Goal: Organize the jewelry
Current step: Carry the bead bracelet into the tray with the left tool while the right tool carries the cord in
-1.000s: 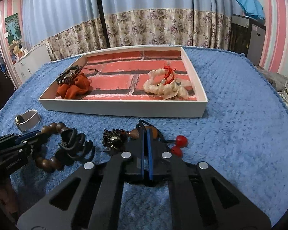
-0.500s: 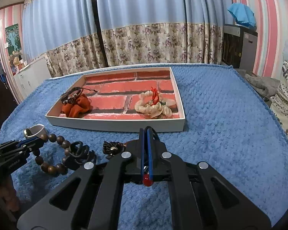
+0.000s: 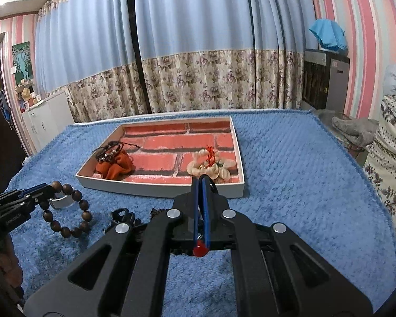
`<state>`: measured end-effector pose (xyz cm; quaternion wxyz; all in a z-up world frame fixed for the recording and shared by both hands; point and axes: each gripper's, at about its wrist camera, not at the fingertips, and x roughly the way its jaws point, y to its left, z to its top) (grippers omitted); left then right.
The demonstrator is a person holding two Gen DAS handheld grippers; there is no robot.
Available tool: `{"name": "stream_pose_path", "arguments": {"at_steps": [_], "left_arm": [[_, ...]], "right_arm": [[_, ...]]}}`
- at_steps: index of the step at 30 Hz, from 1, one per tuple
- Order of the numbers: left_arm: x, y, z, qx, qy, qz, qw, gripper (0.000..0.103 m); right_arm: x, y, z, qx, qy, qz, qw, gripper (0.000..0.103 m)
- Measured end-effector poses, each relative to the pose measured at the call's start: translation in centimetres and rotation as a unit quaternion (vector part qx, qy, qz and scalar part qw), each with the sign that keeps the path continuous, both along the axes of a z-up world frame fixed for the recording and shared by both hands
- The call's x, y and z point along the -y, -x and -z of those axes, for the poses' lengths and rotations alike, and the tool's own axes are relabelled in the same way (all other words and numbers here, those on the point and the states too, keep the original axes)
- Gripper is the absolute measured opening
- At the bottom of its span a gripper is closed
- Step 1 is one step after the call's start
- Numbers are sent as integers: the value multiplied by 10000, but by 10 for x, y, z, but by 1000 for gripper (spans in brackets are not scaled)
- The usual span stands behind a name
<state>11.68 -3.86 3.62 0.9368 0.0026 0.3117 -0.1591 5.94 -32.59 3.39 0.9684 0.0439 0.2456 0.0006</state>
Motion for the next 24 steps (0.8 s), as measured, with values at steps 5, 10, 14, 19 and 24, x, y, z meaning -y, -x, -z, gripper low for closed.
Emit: {"name": "stream_pose_path", "arguments": {"at_steps": [5, 10, 14, 19, 24], "left_arm": [[-7, 6, -15, 186, 0, -89, 9998, 19], [-13, 10, -29, 354, -2, -131, 9993, 19], [-15, 12, -39, 477, -9, -141, 9988, 19], [-17, 14, -49, 604, -13, -162, 9980, 19], [-18, 14, -57, 706, -47, -162, 9974, 19]], "right_arm": [[-1, 7, -12, 137, 13, -7, 9999, 4], [-1, 14, -22, 252, 38, -15, 9997, 4], [-2, 17, -31, 337, 62, -30, 9994, 4], [-2, 21, -42, 449, 99, -45, 9989, 4], [-2, 21, -51, 536, 138, -68, 9984, 4]]}}
